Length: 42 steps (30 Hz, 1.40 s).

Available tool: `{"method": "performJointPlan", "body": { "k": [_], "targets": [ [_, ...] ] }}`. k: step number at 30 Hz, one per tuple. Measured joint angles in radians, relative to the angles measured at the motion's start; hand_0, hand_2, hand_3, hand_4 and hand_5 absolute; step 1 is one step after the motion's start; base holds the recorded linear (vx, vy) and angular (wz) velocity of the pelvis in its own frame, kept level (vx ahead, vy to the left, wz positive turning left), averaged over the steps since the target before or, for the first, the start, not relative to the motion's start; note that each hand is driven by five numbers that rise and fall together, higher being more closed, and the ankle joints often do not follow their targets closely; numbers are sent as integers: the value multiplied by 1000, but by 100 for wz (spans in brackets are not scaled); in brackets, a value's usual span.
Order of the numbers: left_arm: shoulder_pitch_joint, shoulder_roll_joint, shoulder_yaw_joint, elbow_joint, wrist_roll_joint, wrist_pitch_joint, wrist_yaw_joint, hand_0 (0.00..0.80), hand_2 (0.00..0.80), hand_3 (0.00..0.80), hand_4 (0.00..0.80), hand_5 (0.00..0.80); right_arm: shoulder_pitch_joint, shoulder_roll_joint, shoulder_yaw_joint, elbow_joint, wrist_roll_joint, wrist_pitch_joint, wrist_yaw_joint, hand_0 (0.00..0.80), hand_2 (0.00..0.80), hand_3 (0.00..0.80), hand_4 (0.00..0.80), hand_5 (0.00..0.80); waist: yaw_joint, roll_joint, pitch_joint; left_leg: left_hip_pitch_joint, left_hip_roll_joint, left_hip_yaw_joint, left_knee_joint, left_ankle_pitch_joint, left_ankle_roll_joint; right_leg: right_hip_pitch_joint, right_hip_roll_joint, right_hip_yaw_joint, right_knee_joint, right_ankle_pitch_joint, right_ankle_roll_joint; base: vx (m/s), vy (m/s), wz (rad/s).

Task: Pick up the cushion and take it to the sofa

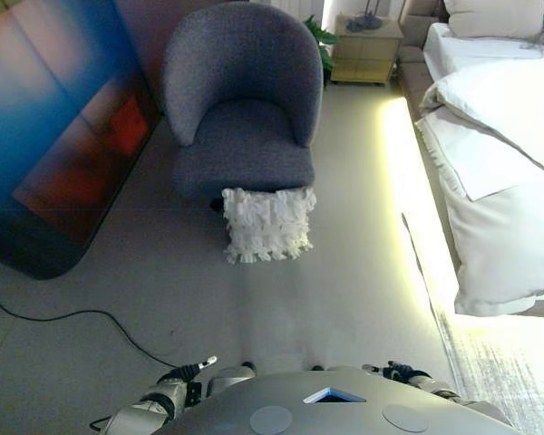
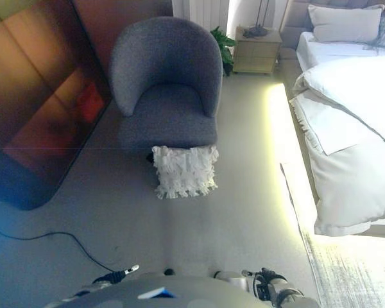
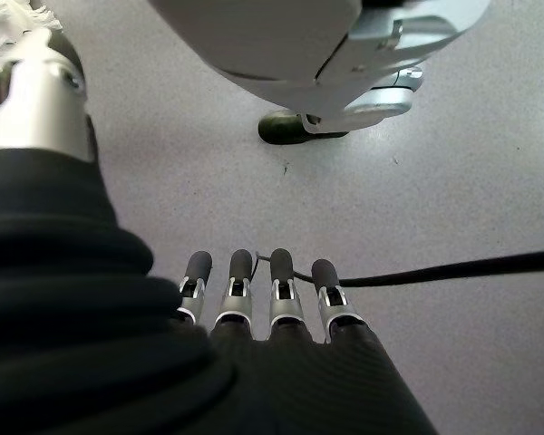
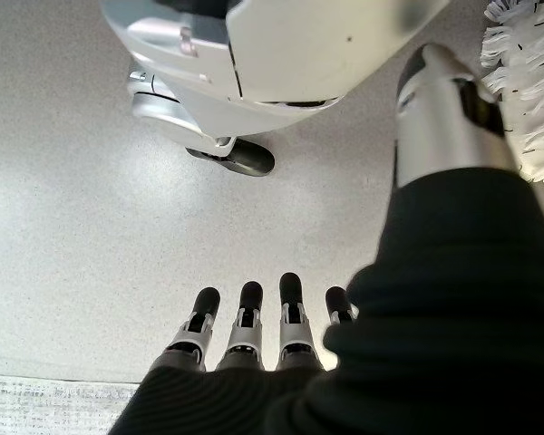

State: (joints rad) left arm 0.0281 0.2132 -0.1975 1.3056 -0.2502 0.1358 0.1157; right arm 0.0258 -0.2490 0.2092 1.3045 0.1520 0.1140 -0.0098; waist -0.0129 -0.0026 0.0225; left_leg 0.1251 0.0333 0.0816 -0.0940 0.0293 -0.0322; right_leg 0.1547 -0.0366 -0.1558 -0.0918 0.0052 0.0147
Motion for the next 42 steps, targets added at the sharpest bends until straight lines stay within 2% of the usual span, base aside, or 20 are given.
{"method": "performJointPlan", "body": {
  "k": [8,21,27,29,30,31,33,34,36,38,40,42],
  "targets": [
    [-1,3,0,0,0,20,-1,0,0,0,0,0,0,3,0,0,0,-1,0,0,0,0,0,0,0,-20,0,1,0,2,0,1,-2,0,0,5,0,0,0,0,0,0],
    [-1,5,-1,0,0,35,0,0,0,0,0,0,1,4,0,3,0,-8,0,0,0,0,0,0,-2,-23,2,2,-1,-3,0,0,0,1,2,9,4,0,1,28,-22,0],
    [-13,17,-16,4,-5,54,17,0,0,0,0,0,-9,4,6,-2,1,-14,1,0,0,0,0,0,2,-27,27,-6,9,-8,15,1,-8,-1,17,14,5,-7,-1,-38,-196,3],
    [-28,26,-14,13,-8,46,26,0,0,0,0,0,-19,6,8,-1,8,-15,8,0,0,0,0,0,6,-37,44,-49,22,-2,95,-23,-25,-25,23,19,28,-25,-21,-11,-228,4],
    [-28,31,-11,26,-8,33,32,0,0,0,0,0,-35,8,12,5,9,-15,9,0,0,0,0,0,13,-40,58,-95,36,-4,176,-50,-39,-48,36,13,61,-38,-31,8,-211,-5],
    [-48,36,-5,27,-8,19,34,0,0,0,0,0,-60,11,13,11,9,-12,10,0,0,0,0,0,16,-51,84,-135,36,-2,262,-63,-49,-66,32,30,92,-52,-43,25,-116,-8],
    [-57,32,32,41,-28,-6,33,0,0,0,0,0,-92,8,13,18,10,1,8,0,0,0,0,0,37,-65,124,-237,40,-10,473,-45,-75,-76,29,44,122,-63,-63,106,-69,-10],
    [-72,32,42,36,-41,-16,32,0,0,0,0,0,-99,4,13,29,17,5,8,0,0,0,0,0,47,-66,139,-293,39,-20,574,-15,-84,-69,25,57,124,-62,-75,283,-4,-16],
    [-65,20,44,30,-51,-23,34,0,0,0,0,0,-99,-3,20,44,18,7,8,0,0,0,0,0,64,-61,148,-308,26,9,501,-23,-76,-51,18,55,118,-63,-85,366,19,-4],
    [-65,12,45,32,-60,-24,43,0,0,0,0,0,-101,-3,19,43,17,5,10,0,0,0,0,0,60,-30,165,-303,16,46,355,-19,-73,-33,28,46,108,-63,-91,377,9,18],
    [-65,3,45,39,-60,-23,45,0,0,0,0,0,-101,2,19,47,17,5,15,0,0,0,0,0,61,-7,174,-281,-2,55,186,-3,-59,-12,46,45,87,-59,-97,500,32,9],
    [-60,2,45,58,-58,-19,41,0,0,0,0,0,-102,1,14,48,17,6,16,0,0,0,0,0,71,10,174,-256,9,51,27,28,-74,28,75,52,54,-60,-97,514,69,-7]
  ]
}}
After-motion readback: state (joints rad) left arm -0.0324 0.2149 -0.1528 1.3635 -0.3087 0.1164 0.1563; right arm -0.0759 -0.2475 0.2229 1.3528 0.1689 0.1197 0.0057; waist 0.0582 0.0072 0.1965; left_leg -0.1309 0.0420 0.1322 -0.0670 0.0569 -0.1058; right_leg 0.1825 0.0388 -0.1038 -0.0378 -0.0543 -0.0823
